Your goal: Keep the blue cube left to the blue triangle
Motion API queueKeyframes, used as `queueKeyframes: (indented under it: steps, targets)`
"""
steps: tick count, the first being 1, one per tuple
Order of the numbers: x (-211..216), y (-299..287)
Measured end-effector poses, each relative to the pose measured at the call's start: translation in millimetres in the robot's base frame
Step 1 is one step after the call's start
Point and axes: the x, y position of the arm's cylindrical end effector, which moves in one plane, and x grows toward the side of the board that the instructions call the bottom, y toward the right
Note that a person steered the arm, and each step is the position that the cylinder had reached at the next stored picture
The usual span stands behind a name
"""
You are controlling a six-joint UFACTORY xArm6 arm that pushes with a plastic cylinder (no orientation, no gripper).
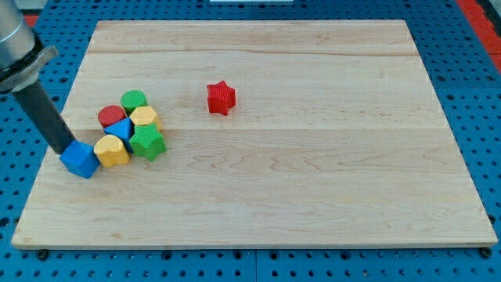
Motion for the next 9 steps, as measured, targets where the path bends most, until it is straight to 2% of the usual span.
queueKeyframes:
  steps: [1, 2, 3, 5, 7, 8, 9]
  targets:
    - [5.8, -20.8]
    - [54.4, -42.4]
    - [69.0, -16.4]
    - [56.7, 40.7]
    - [46.5, 14.0]
    - [12.4, 20.5]
    - [6.1, 25.6]
